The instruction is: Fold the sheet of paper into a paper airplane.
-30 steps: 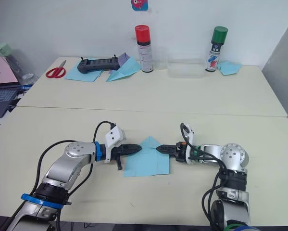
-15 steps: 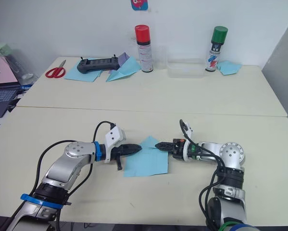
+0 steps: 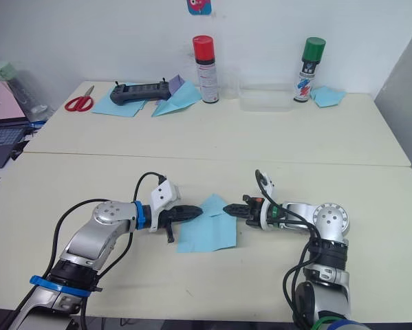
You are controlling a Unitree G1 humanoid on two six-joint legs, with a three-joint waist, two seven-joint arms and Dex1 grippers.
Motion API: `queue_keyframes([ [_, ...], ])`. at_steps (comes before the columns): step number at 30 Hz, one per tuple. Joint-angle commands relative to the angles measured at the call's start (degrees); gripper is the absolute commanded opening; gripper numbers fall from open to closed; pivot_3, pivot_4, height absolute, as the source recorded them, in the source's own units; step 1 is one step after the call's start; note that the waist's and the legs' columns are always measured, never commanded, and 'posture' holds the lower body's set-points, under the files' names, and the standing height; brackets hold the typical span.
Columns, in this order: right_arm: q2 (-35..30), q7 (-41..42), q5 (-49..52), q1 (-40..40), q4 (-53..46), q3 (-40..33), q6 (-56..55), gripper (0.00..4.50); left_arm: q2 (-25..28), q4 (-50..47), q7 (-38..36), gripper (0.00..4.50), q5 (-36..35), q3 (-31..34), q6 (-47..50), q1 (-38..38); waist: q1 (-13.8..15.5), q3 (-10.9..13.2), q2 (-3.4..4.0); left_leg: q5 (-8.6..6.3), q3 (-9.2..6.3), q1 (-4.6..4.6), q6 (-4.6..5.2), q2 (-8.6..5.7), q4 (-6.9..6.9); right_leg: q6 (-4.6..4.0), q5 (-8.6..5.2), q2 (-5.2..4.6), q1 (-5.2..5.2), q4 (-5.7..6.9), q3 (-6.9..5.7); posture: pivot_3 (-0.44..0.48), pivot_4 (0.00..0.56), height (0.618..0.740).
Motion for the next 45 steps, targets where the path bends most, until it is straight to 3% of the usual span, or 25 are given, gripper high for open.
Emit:
queue_keyframes([
  [1,0.87,1.83,0.09,-1.72,-2.63,1.54,-1.01,0.02,-0.21,1.28,0.34,0.00,1.48,-1.02,0.64,0.07,0.01,0.00,0.00,0.00,0.00,-0.01,0.00,0.00,0.00,0.00,0.00,0.00,0.00,0.00,-0.01,0.000,0.150,0.740],
  [17,2.63,6.51,-6.50,-1.04,-1.27,10.39,-8.64,0.02,-0.92,2.43,0.11,0.00,1.75,-1.29,-0.23,-0.67,0.03,0.00,0.00,0.01,-0.03,-0.44,0.00,0.00,0.03,0.02,0.02,0.00,-0.42,0.04,-0.04,0.000,0.150,0.740],
  [24,3.58,8.29,-5.93,-1.60,-1.20,9.94,-8.76,2.38,-0.64,2.22,0.22,0.00,1.65,-1.07,-0.32,-0.17,0.04,0.00,0.00,0.01,-0.04,-0.45,0.00,0.00,0.04,0.02,0.02,0.00,-0.42,0.04,-0.05,0.000,0.150,0.740],
  [38,7.72,7.79,-4.79,-3.24,-0.46,6.12,-7.03,2.38,-0.52,2.69,0.22,0.00,1.81,-1.00,-0.45,-0.70,0.03,0.00,0.00,0.01,-0.05,-0.44,0.00,0.00,0.04,0.02,0.03,0.00,-0.42,0.06,-0.06,0.000,0.150,0.740],
  [44,6.50,9.10,-8.46,-1.48,-0.75,11.18,-10.29,2.38,-0.49,2.44,0.29,0.00,1.86,-1.09,-0.17,-0.62,0.03,0.00,0.00,0.01,-0.05,-0.44,0.00,0.00,0.04,0.02,0.03,0.00,-0.42,0.06,-0.06,0.000,0.150,0.740],
  [45,5.91,9.92,-9.81,-1.06,-1.03,13.41,-12.24,2.22,-0.41,2.33,0.24,0.00,1.84,-1.08,-0.12,-0.55,0.03,0.00,0.01,0.01,-0.05,-0.44,0.00,0.00,0.04,0.02,0.03,0.00,-0.42,0.06,-0.06,0.000,0.150,0.740],
])
